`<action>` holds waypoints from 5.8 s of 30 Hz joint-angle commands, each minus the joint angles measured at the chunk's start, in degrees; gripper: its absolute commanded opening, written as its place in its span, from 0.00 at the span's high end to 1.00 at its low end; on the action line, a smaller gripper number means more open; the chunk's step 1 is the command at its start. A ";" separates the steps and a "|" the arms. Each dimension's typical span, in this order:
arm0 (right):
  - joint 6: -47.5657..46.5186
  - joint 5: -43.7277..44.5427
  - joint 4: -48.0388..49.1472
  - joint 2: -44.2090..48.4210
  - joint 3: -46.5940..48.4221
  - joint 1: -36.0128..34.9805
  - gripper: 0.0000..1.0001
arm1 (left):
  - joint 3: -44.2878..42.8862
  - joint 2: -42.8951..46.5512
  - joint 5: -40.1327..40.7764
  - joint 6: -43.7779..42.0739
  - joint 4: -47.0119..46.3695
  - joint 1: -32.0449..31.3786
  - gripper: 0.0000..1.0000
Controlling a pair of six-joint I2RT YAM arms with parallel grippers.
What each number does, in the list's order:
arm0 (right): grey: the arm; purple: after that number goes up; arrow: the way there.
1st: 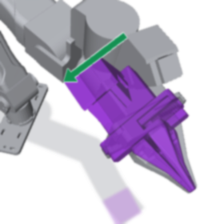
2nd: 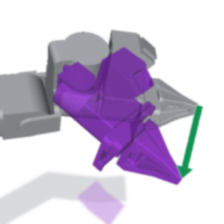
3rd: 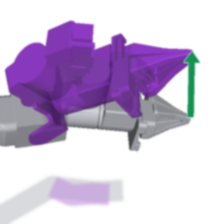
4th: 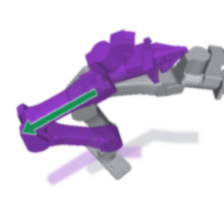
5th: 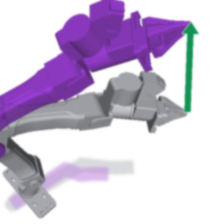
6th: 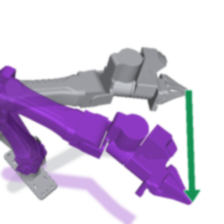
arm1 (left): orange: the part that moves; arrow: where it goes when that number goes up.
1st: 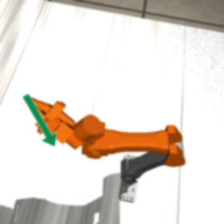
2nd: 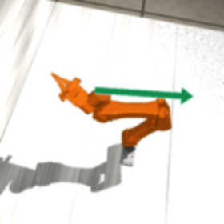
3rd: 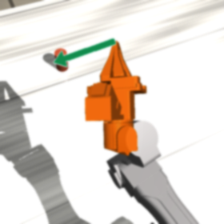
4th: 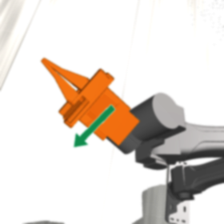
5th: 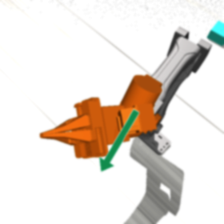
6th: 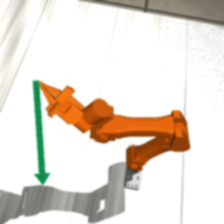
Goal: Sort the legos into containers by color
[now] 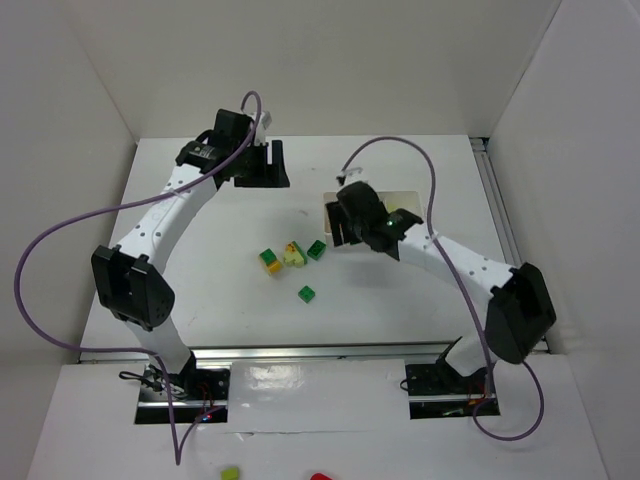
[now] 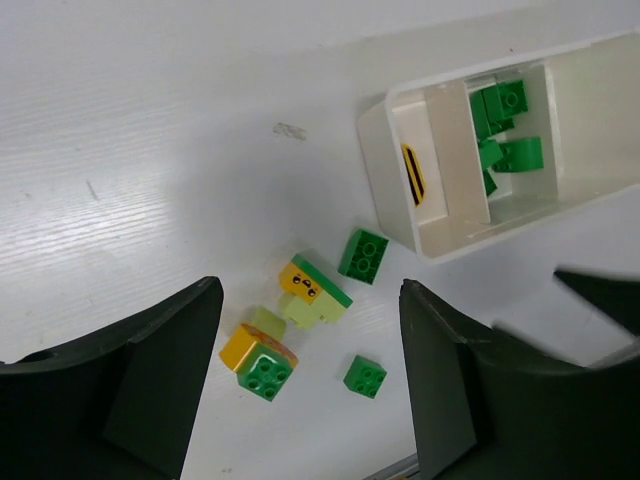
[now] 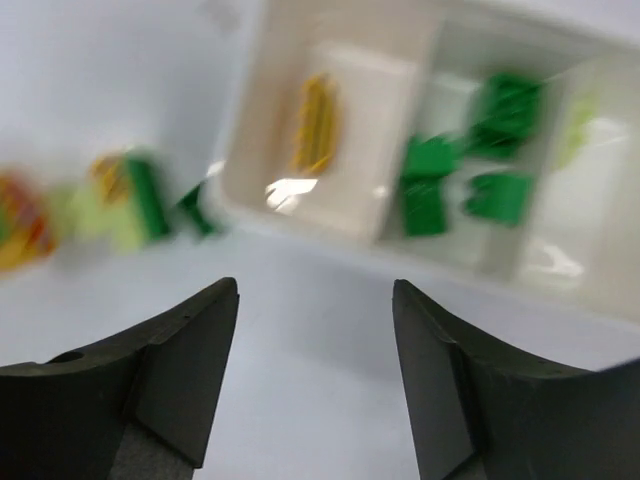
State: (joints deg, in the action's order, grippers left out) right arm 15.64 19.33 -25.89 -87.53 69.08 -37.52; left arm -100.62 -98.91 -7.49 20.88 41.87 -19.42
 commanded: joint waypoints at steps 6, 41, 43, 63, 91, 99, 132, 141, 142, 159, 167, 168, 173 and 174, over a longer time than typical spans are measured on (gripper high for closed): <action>-5.88 -17.40 -1.18 -1.23 -6.60 -15.11 0.18 | -2.39 4.87 3.62 -0.67 0.23 3.78 0.19; 3.07 0.26 -1.08 -2.99 3.95 2.43 0.73 | 0.42 5.93 1.33 -0.67 0.76 6.50 0.19; 3.95 -1.82 -1.09 -4.31 5.71 6.99 0.71 | 0.42 5.40 1.33 -0.67 0.76 6.50 0.19; 3.35 -1.83 0.57 -7.50 9.25 7.31 0.35 | -0.10 4.26 -0.42 -1.20 0.76 6.50 0.19; 5.54 -6.85 8.22 -22.42 9.13 4.11 0.36 | 0.95 4.26 -0.95 -1.72 0.23 6.50 0.19; 11.24 -7.99 3.22 -24.01 11.96 0.70 0.21 | 2.09 4.26 -0.42 -1.72 0.23 6.50 0.19; 21.46 6.23 -6.27 -23.93 14.67 -5.90 0.73 | 2.09 3.64 -2.62 -1.72 -0.29 6.50 0.19; 13.81 9.67 -6.28 -15.23 19.86 4.45 0.73 | 3.24 2.33 0.70 0.03 2.59 4.13 0.19; 12.50 10.37 -5.76 -15.22 20.39 5.51 0.73 | 3.24 2.32 2.46 0.99 3.39 2.82 0.19; 7.30 4.84 -3.29 -29.01 32.35 17.74 0.41 | 14.84 4.61 11.27 15.41 10.33 -1.84 0.17; 7.30 4.84 -1.72 -22.97 28.59 17.74 0.27 | 20.36 5.22 12.41 17.87 10.96 -2.90 0.23; 7.82 4.84 -1.10 -21.91 27.44 17.74 0.27 | 20.90 5.22 12.41 18.75 10.96 -3.43 0.25; 8.36 3.78 -1.61 -19.61 24.79 17.74 0.27 | 23.45 6.27 11.53 23.40 9.02 -3.96 0.33; 8.36 3.00 -1.62 -18.92 24.09 17.74 0.27 | 24.23 6.28 11.53 24.28 8.33 -3.96 0.33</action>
State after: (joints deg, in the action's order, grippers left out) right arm 23.53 23.14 -29.47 -110.48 94.78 -19.73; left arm -77.38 -95.44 4.16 40.84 51.29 -23.05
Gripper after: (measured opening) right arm 0.725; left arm 0.678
